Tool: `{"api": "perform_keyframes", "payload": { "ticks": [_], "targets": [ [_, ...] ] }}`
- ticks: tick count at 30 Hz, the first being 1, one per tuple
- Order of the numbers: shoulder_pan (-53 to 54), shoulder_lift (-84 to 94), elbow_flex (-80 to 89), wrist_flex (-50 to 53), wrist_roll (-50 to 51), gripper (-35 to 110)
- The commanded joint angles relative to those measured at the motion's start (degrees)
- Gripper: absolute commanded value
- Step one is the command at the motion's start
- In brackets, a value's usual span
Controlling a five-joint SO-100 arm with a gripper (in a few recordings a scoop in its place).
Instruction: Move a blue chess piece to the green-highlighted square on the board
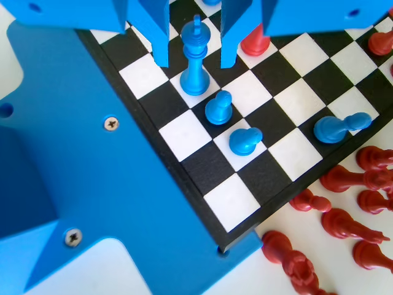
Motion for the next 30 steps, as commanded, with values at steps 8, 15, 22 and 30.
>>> {"api": "perform_keyframes", "payload": {
  "ticks": [8,15,22,30],
  "targets": [
    [0.4,-0.1,-0.1,-1.5,0.0,11],
    [0.2,-0.1,0.8,-2.9,0.4,6],
    [-0.1,-0.1,1.8,-4.1,1.4,3],
    [-1.1,0.0,-1.7,1.0,3.9,1]
  ]
}}
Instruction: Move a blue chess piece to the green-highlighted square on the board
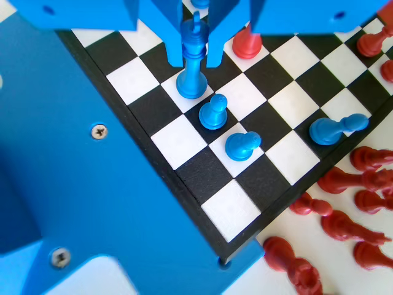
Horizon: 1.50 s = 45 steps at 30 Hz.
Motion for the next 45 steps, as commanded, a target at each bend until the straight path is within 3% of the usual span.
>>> {"api": "perform_keyframes", "payload": {
  "ticks": [1,7,11,25,45],
  "targets": [
    [-0.8,1.2,-4.2,6.2,1.2,1],
    [-3.3,2.1,-13.0,20.6,4.8,1],
    [-5.8,3.7,-13.2,22.6,7.7,1],
    [-11.2,9.6,0.8,11.1,11.6,1],
    [-13.9,9.5,6.2,4.0,12.5,1]
  ]
}}
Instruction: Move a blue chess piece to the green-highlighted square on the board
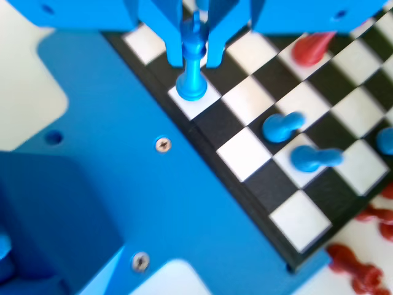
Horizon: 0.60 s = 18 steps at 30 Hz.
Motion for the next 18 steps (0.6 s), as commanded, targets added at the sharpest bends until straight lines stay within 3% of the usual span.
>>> {"api": "perform_keyframes", "payload": {
  "ticks": [1,18],
  "targets": [
    [-1.1,2.6,0.3,-0.7,-0.4,1],
    [-1.1,1.7,1.1,-4.6,0.8,11]
  ]
}}
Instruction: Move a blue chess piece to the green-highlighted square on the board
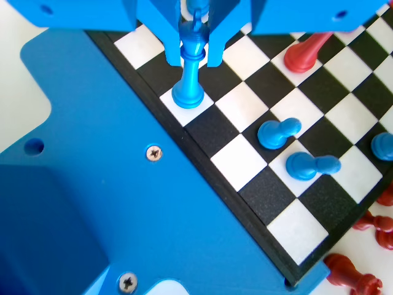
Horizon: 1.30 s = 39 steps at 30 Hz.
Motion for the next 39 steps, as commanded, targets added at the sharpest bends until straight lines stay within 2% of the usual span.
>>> {"api": "perform_keyframes", "payload": {
  "ticks": [1,8,13,26,39],
  "targets": [
    [-1.0,1.7,0.1,-0.2,-0.1,11],
    [-1.5,1.7,-0.4,0.2,0.4,11],
    [-2.0,1.7,-3.3,4.3,1.9,11],
    [-1.9,2.6,-23.1,24.3,6.0,11],
    [-1.3,14.9,-44.8,45.5,20.9,7]
  ]
}}
